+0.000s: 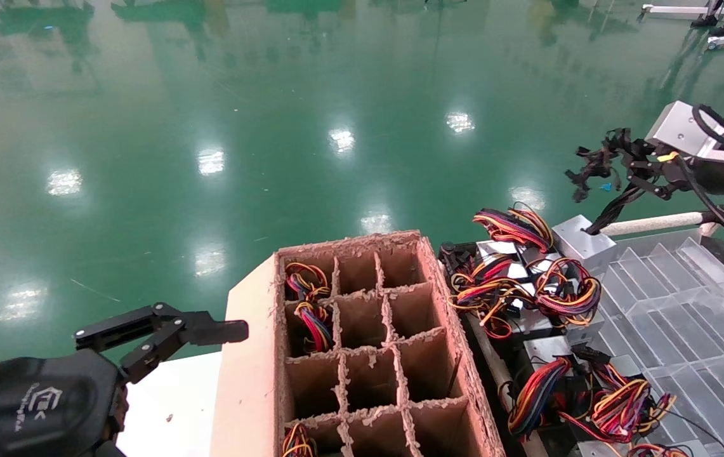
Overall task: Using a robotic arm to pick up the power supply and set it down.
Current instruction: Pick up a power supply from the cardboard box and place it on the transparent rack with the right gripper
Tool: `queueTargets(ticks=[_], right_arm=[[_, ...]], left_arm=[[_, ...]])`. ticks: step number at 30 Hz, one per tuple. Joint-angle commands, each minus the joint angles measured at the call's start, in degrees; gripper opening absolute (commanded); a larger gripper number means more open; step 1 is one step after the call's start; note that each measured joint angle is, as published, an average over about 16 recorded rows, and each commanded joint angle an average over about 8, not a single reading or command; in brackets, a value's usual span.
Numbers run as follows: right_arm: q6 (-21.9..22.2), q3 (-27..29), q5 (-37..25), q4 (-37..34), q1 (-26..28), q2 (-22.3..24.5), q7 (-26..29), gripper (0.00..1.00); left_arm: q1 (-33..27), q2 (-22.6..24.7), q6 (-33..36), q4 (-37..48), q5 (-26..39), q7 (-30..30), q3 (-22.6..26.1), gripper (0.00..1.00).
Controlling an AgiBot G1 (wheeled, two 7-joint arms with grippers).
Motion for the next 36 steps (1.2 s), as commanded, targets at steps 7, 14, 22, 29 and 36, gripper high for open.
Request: queueTargets(ticks=[7,14,22,29,36], right_arm=[[0.2,-0.4,-0.6,-0.7,0.5,-0.3,1.5,0.0],[1.9,0.8,1.2,-2.1,0.5,-1.7,4.2,0.0],[3.1,1.3,1.9,-2.2,0.7,-2.7,5.0,0.0],[2.7,0.2,0.3,-1.6,1.6,-4.1,4.8,0.0],[2.0,-2.9,-4.1,-3.0,4.0,-6.6,7.2,0.0]], left_arm=[[0.0,0.0,0.0,0.0,0.0,0.0,0.0,1.0],[0.0,0.0,0.0,0.0,0.0,0.0,0.0,1.0],[0.0,0.0,0.0,0.0,0.0,0.0,0.0,1.0],[0.0,0.0,0.0,0.0,0.0,0.0,0.0,1.0],[0.0,0.0,0.0,0.0,0.0,0.0,0.0,1.0]])
